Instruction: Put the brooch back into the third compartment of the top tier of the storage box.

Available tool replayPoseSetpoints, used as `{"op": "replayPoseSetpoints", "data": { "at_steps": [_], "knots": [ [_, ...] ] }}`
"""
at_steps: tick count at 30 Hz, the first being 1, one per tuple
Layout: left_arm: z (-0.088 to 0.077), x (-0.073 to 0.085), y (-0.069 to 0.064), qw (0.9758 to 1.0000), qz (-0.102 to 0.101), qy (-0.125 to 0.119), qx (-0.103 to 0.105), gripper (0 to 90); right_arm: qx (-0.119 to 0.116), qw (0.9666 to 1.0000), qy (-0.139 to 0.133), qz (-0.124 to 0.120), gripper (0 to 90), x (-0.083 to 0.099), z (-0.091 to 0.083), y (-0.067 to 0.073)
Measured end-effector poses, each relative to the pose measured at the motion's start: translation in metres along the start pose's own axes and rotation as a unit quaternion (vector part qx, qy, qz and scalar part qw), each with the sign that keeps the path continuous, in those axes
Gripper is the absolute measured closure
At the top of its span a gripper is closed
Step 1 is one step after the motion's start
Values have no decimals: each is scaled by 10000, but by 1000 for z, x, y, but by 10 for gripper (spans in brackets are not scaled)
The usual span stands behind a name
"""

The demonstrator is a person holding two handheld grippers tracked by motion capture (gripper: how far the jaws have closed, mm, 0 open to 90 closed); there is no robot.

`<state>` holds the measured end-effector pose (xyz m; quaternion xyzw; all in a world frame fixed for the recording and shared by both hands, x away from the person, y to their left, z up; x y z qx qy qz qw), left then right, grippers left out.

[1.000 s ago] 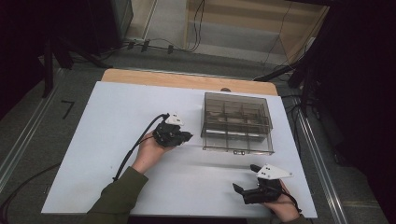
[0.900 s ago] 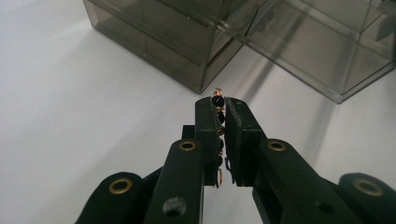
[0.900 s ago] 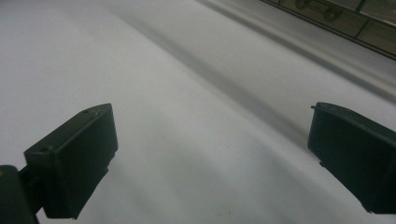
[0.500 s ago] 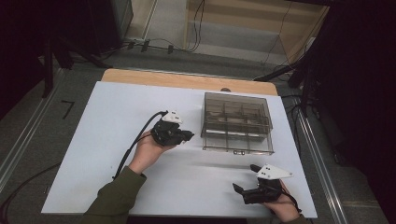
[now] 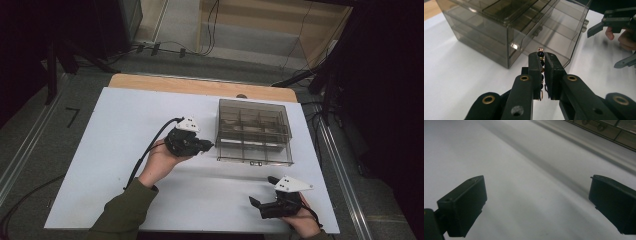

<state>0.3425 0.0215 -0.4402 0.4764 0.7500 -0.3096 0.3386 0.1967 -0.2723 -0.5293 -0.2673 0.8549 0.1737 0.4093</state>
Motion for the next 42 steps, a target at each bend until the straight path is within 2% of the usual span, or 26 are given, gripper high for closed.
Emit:
{"op": "replayPoseSetpoints", "data": {
  "at_steps": [14, 42],
  "knots": [
    [7, -18, -7, 9998, 118, -63, 179, 846, 11, 10000, 7, 15, 6, 0, 0, 1],
    [41, -48, -21, 9986, 312, -45, 424, 846, 2, 10000, 13, 24, 6, 0, 0, 1]
  ]
}}
Point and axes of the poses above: each handheld gripper's, and its own axes: z roughly forward along the jaws, x roughly out of its underside, y roughly to its left, the point moved 2 cm from there along z, roughly forward along the jaws, and after that the axes turned 2 degrees about -y, right-handed, at the moved point
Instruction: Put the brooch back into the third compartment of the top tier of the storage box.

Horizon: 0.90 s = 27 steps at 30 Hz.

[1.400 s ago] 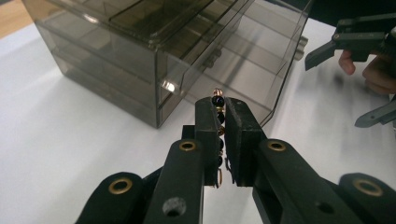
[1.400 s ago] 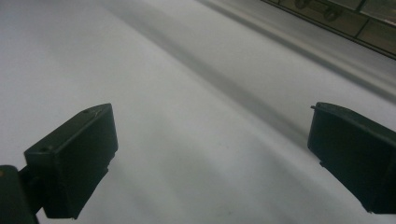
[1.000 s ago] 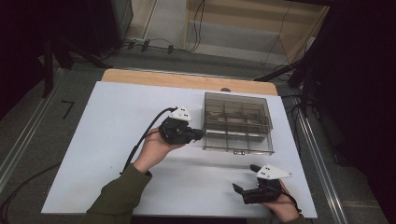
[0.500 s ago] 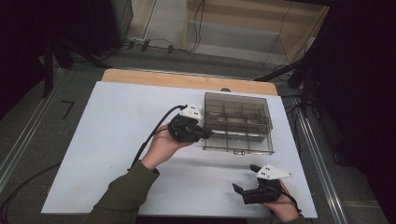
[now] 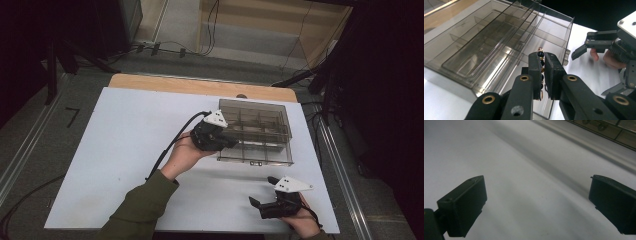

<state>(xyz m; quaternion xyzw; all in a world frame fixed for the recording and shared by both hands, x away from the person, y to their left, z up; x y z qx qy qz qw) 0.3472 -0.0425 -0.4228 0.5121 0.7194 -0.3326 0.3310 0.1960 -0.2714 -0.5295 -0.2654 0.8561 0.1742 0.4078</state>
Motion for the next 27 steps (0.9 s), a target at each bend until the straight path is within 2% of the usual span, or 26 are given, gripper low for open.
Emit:
{"op": "replayPoseSetpoints", "data": {
  "at_steps": [12, 27],
  "knots": [
    [13, -12, -1, 10000, 32, -21, 69, 846, -5, 10000, -1, 6, 6, 0, 0, 0],
    [35, -23, -4, 9998, 104, 70, 174, 846, -6, 10000, -4, 2, 6, 0, 0, 0]
  ]
}}
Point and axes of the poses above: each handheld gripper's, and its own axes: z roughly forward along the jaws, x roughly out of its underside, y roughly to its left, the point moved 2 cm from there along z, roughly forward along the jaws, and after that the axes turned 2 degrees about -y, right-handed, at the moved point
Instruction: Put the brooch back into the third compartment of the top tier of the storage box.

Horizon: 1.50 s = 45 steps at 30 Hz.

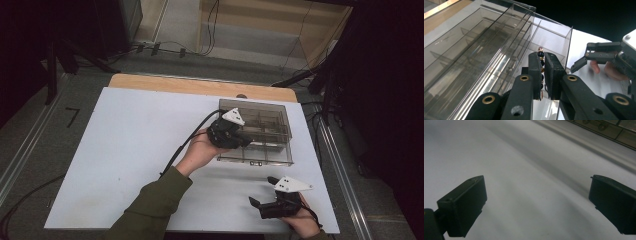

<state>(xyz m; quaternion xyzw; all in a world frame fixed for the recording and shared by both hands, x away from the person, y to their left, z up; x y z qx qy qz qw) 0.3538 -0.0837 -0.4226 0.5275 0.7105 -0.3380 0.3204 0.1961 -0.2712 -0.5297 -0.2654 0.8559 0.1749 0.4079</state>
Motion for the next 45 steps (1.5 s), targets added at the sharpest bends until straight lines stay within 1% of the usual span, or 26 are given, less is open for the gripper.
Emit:
{"op": "replayPoseSetpoints", "data": {
  "at_steps": [7, 8, 9, 17, 18, 19, 24, 25, 29, 31, 32, 33, 38, 39, 40, 42, 43, 45],
  "knots": [
    [11, -7, -4, 10000, 49, 33, 64, 846, -6, 10000, -2, 5, 6, 0, 0, 0],
    [12, -7, -5, 10000, 28, 9, 77, 846, -5, 10000, -2, 6, 6, 0, 0, 0],
    [13, -8, -5, 9999, 61, 38, 73, 846, -6, 10000, -1, 6, 6, 0, 0, 0],
    [26, -15, -8, 9999, 58, -2, 150, 846, -17, 10000, 10, -8, 6, 0, 1, 0],
    [27, -16, -9, 9999, 54, 8, 157, 846, -15, 10000, 7, -8, 6, 0, 0, 0],
    [29, -17, -9, 9998, 106, 38, 156, 846, -13, 10000, 6, -9, 6, 0, 0, 0],
    [39, -21, -13, 9997, 81, 21, 222, 846, -18, 10000, 0, -2, 6, 0, 0, 0],
    [41, -22, -13, 9997, 117, 64, 227, 846, -17, 10000, -2, -3, 6, 0, 0, -1],
    [49, -24, -16, 9996, 66, 44, 266, 845, -14, 10000, -1, -3, 6, 0, 0, -1],
    [52, -25, -17, 9995, 96, 64, 290, 846, -14, 10000, 0, -2, 6, 0, 0, -1],
    [54, -25, -18, 9995, 69, 49, 297, 846, -14, 10000, -1, -2, 6, 0, 0, -1],
    [56, -26, -18, 9995, 99, 78, 303, 845, -13, 10000, -1, -1, 6, 0, 0, -1],
    [64, -28, -20, 9994, 44, 69, 336, 846, -6, 10000, 2, -6, 6, 0, 0, -1],
    [66, -28, -19, 9993, 74, 103, 346, 845, -9, 10000, -1, -6, 6, 0, 0, -1],
    [68, -28, -20, 9994, 6, 80, 346, 845, -11, 10000, -3, -6, 6, 0, 0, -1],
    [71, -29, -20, 9993, 12, 89, 374, 845, -14, 10000, -5, -14, 6, 0, 0, -1],
    [72, -29, -22, 9992, -20, 78, 382, 845, -15, 10000, -5, -15, 6, 0, 0, -1],
    [75, -30, -23, 9993, 17, 99, 366, 845, -14, 10000, -6, -14, 6, 0, 0, -1]
  ]
}}
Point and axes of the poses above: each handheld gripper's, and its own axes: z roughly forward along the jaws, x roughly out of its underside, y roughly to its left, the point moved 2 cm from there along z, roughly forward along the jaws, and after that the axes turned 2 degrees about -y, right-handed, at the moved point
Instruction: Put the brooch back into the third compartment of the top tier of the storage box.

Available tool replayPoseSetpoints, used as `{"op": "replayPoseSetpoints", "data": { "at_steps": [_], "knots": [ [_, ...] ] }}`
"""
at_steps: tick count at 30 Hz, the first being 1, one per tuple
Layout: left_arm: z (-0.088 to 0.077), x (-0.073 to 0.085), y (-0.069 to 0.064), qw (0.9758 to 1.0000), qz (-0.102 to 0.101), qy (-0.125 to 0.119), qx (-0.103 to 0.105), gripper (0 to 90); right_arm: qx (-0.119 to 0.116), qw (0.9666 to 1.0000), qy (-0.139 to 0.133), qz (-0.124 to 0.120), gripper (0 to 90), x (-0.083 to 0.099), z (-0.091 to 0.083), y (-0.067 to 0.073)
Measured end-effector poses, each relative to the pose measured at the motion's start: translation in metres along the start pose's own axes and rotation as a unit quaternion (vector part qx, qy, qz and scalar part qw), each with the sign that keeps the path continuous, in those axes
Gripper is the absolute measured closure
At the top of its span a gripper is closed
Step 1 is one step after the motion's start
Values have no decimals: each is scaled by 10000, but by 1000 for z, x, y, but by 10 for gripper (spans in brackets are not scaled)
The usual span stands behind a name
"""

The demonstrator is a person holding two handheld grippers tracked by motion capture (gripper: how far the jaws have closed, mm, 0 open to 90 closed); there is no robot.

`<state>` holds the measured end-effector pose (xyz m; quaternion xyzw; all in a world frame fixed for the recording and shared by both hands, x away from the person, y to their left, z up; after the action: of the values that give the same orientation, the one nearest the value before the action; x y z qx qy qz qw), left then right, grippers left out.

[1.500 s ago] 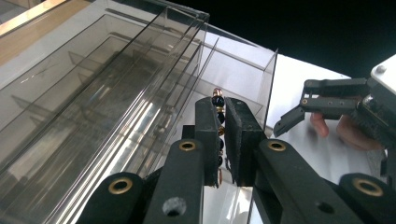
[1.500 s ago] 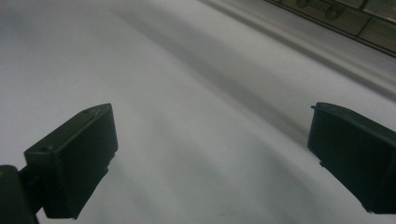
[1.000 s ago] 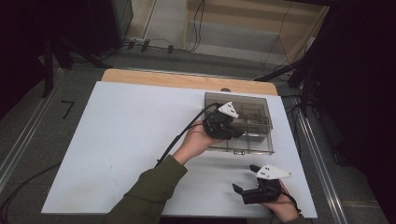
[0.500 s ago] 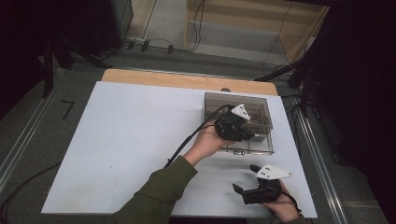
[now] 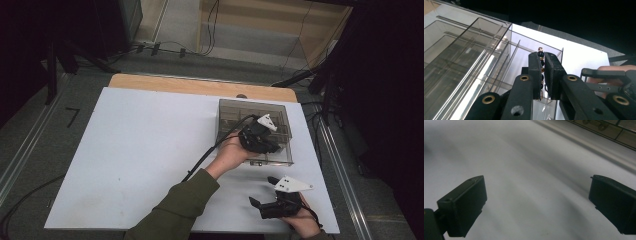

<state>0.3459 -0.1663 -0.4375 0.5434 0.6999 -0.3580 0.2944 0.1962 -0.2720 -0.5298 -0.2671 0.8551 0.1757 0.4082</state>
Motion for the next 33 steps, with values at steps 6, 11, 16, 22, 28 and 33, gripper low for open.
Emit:
{"op": "replayPoseSetpoints", "data": {
  "at_steps": [6, 11, 16, 22, 28, 33],
  "knots": [
    [7, -2, -2, 10000, 0, 30, 21, 839, 2, 10000, -8, -6, 6, 0, 0, 0],
    [6, -2, -2, 10000, 0, 75, -7, 765, -4, 10000, -22, -1, 6, 0, -1, 0],
    [-1, 1, -2, 9999, 57, 123, -69, 703, -3, 10000, -23, -5, 6, 0, -1, 0],
    [-16, 8, -1, 9995, 159, 110, -231, 585, 2, 10000, 0, -7, 6, 0, 0, 0],
    [-34, 15, 1, 9993, 191, 61, -330, 531, 13, 10000, 2, -16, 6, 0, 0, 0],
    [-48, 23, 4, 9991, 99, -43, -401, 467, 12, 10000, 11, 8, 6, 0, 0, 0]
  ]
}}
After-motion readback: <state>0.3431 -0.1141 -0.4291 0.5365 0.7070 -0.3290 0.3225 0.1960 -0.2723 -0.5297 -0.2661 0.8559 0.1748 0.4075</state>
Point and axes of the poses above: each handheld gripper's, and its own axes: z roughly forward along the jaws, x roughly out of its underside, y roughly to its left, the point moved 2 cm from there along z, roughly forward along the jaws, and after that the axes turned 2 degrees about -y, right-handed, at the moved point
